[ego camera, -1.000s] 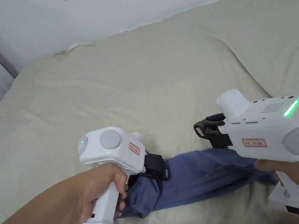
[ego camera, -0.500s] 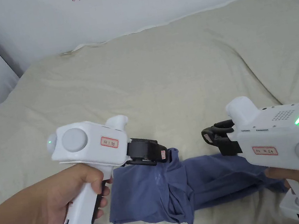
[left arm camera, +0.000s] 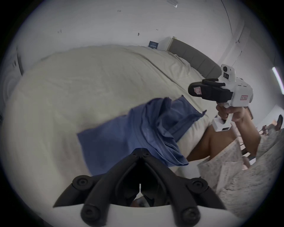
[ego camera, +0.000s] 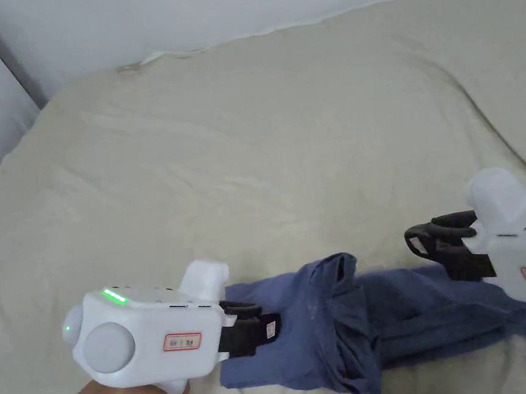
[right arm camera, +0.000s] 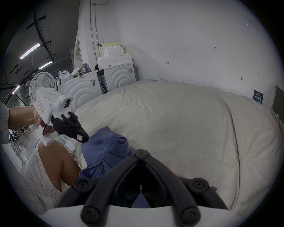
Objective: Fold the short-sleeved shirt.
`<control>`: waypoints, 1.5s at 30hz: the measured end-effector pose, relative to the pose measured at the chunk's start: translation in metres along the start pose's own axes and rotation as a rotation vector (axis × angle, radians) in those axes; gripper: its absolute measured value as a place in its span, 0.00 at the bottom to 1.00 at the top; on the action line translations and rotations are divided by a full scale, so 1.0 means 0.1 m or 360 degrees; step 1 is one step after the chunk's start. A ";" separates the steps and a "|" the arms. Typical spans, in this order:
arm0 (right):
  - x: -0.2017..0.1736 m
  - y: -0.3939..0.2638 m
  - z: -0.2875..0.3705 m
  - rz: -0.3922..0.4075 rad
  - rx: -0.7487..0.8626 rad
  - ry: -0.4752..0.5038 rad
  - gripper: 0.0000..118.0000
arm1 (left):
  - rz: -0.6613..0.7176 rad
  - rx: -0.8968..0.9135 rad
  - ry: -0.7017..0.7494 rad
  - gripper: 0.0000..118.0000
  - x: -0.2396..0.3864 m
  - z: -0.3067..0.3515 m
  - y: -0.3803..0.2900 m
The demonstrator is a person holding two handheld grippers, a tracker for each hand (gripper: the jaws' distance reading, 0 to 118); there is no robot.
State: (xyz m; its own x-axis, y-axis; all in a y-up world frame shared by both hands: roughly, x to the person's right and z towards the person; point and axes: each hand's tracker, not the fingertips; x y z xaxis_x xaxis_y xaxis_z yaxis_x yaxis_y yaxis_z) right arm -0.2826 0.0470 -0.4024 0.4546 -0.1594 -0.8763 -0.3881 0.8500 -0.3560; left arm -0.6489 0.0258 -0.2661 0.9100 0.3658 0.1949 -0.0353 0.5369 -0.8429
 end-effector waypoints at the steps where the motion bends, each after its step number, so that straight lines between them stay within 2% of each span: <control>1: 0.00 0.00 0.00 0.0002 -0.0005 -0.0004 0.00 | 0.0037 -0.0044 -0.0044 0.00 0.05 -0.09 -0.01; 3: 0.00 0.01 0.01 0.0008 -0.0016 -0.0006 0.00 | 0.0049 -0.0084 -0.0106 0.00 0.00 -0.23 -0.05; 5: -0.01 0.04 0.02 0.0018 -0.0029 -0.0028 0.00 | 0.0110 -0.0106 -0.0270 0.00 -0.06 -0.40 -0.09; 15: 0.10 0.10 0.08 0.0001 -0.0037 -0.0089 0.00 | 0.0283 -0.0139 -0.0467 0.00 -0.03 -1.09 0.11; 20: 0.12 0.10 0.07 -0.0004 -0.0034 -0.0097 0.00 | 0.0281 -0.0102 -0.0514 0.00 0.13 -1.13 0.31; 25: 0.14 0.10 0.06 -0.0010 -0.0028 -0.0091 0.00 | 0.0354 -0.0038 -0.0563 0.00 -0.09 -0.95 0.38; 28: 0.16 0.09 0.07 -0.0018 -0.0020 -0.0084 0.00 | 0.0345 -0.0020 -0.0515 0.00 -0.26 -0.78 0.40; 31: 0.19 0.08 0.07 -0.0029 -0.0010 -0.0084 0.00 | 0.0435 -0.0029 -0.0541 0.00 -0.43 -0.76 0.45; 38: 0.21 0.07 0.09 -0.0037 -0.0007 -0.0092 0.00 | 0.0479 -0.0156 -0.0598 0.00 -0.04 -1.35 0.60; 40: 0.20 0.07 0.13 -0.0044 -0.0007 -0.0106 0.00 | 0.0462 -0.0186 -0.0536 0.00 0.07 -1.48 0.68; 43: 0.17 0.08 0.19 -0.0053 0.0001 -0.0112 0.00 | 0.0529 -0.0170 -0.0608 0.00 0.25 -1.56 0.79; 45: 0.15 0.08 0.22 -0.0050 0.0005 -0.0115 0.00 | 0.0454 -0.0084 -0.0705 0.00 0.34 -1.49 0.89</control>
State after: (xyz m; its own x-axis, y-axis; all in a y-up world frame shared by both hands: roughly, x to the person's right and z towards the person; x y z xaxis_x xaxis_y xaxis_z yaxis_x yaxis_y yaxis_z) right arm -0.2615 0.0628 -0.4115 0.5235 -0.1496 -0.8388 -0.3703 0.8467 -0.3821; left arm -0.5600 -0.0274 -0.4088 0.6054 0.7839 0.1378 -0.2248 0.3345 -0.9152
